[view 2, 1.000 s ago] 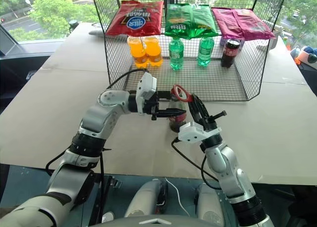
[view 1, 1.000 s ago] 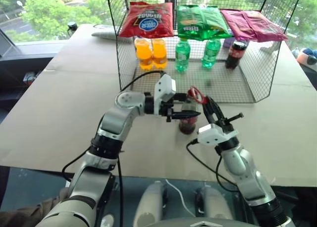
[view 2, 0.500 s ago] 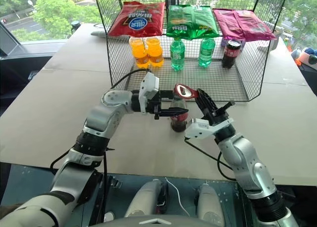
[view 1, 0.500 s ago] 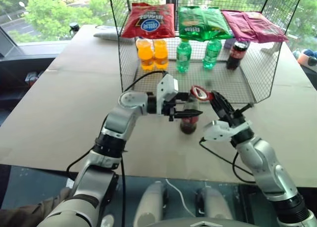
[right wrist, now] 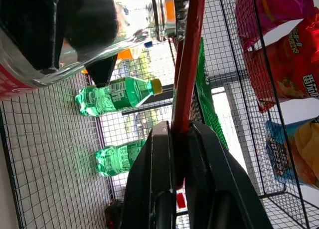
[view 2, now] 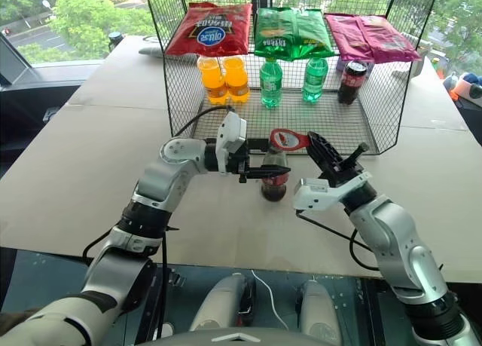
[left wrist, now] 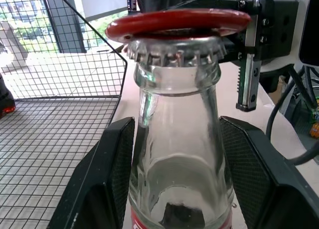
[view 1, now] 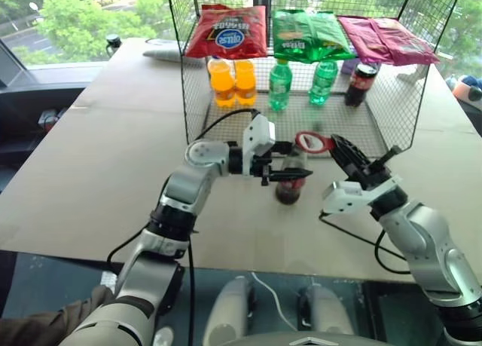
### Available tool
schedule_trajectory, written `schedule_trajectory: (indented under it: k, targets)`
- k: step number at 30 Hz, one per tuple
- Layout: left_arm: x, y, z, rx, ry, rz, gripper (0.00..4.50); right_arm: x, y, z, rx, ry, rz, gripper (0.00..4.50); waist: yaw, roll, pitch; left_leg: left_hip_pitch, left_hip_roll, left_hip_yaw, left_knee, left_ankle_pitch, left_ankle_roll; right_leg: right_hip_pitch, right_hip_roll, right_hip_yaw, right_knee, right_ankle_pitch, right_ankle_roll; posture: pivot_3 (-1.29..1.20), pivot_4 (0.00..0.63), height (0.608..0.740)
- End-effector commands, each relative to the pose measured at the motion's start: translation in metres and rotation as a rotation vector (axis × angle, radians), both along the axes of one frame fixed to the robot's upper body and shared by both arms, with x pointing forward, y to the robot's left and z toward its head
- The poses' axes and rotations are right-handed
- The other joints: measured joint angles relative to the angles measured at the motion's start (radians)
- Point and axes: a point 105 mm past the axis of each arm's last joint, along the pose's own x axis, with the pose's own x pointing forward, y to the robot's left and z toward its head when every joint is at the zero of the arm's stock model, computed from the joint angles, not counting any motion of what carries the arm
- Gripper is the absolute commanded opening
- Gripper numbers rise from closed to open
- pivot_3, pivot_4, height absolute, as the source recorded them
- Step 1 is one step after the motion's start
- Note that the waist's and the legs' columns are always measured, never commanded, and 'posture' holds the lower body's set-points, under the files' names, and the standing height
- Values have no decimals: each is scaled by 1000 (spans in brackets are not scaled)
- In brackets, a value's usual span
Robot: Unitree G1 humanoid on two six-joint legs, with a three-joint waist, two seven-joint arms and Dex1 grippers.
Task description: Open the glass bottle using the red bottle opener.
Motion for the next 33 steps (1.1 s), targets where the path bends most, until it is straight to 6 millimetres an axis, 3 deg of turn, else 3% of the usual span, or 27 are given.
schedule_trajectory:
  k: [1, 6, 9, 15, 20, 24, 33]
  targets:
    - [1, -3, 2, 3, -20, 7, 2724, 0, 2, -17, 44, 138, 16, 0, 0, 0, 0, 0, 0, 0, 0, 0, 0, 0, 0, 0, 0, 0, 0, 0, 150, 740]
    - [2, -3, 2, -1, -19, 11, 2724, 2, 23, -27, 303, 227, 32, 0, -1, 0, 0, 0, 0, 0, 0, 0, 0, 0, 0, 0, 0, 0, 0, 0, 150, 740]
    - [2, -3, 3, 1, -19, 13, 2724, 4, 33, -31, 369, 221, 34, 0, 0, 0, 0, 0, 0, 0, 0, 0, 0, 0, 0, 0, 0, 0, 0, 0, 150, 740]
    - [2, 0, 4, 10, -16, 18, 2724, 2, 44, -50, 307, 170, 18, 0, -1, 0, 0, 0, 0, 0, 0, -2, -4, 0, 0, 0, 0, 0, 0, 0, 150, 740]
    - [2, 1, 4, 16, -15, 18, 2724, 6, 51, -49, 266, 113, 11, 0, -2, 1, -1, 1, 0, 0, 0, -2, -4, 0, 0, 0, 1, 0, 0, 0, 150, 740]
    - [2, 0, 4, 19, -15, 17, 2724, 8, 45, -50, 182, 107, -25, 0, -1, 1, -2, 0, 0, 0, 1, -2, -4, 0, 0, 0, 1, 0, 0, 0, 150, 740]
    - [2, -5, 1, 10, -11, 13, 2724, 1, 11, -41, 23, 152, -88, 0, 0, 2, -3, 0, 0, 0, 1, -2, -4, 0, 0, 0, 1, 0, 0, 0, 150, 740]
